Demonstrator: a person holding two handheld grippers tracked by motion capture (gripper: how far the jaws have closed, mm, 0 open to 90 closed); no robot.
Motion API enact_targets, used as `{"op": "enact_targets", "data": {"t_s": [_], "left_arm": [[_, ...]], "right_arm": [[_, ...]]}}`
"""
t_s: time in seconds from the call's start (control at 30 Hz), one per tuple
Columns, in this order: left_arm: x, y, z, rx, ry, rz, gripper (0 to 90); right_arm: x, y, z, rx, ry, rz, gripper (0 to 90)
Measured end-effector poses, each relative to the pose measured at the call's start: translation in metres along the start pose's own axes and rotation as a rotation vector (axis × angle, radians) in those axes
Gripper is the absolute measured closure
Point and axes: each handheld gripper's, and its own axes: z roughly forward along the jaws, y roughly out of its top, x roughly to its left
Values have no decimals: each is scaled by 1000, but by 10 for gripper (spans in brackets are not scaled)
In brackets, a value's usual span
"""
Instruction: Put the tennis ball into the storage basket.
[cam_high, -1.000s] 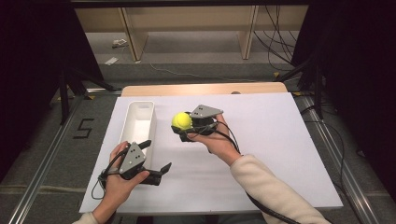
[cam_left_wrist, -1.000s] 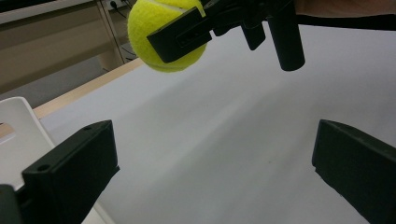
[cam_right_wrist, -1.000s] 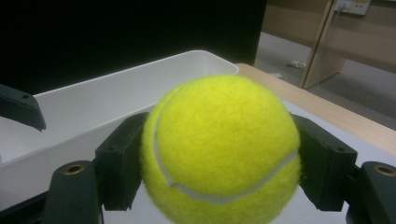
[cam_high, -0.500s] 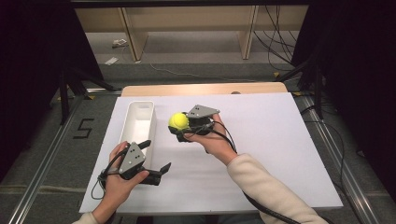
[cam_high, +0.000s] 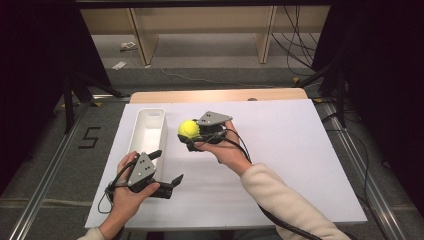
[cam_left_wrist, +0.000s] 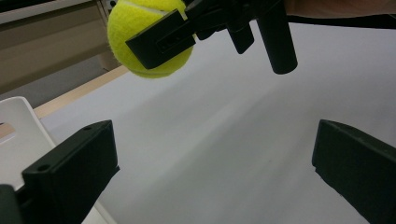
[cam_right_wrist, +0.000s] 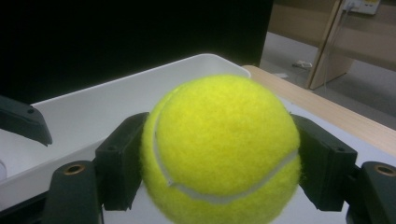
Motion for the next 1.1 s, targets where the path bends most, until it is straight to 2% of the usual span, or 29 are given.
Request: {"op": "enact_targets", "data": {"t_s": [0.77,1.1], "left_arm": [[-2,0,0,6,-9,2,0],[-1,0,0,6,5,9,0]], "right_arm": [[4,8,9,0,6,-6,271],[8,10,13,4,14,-11,271]]}}
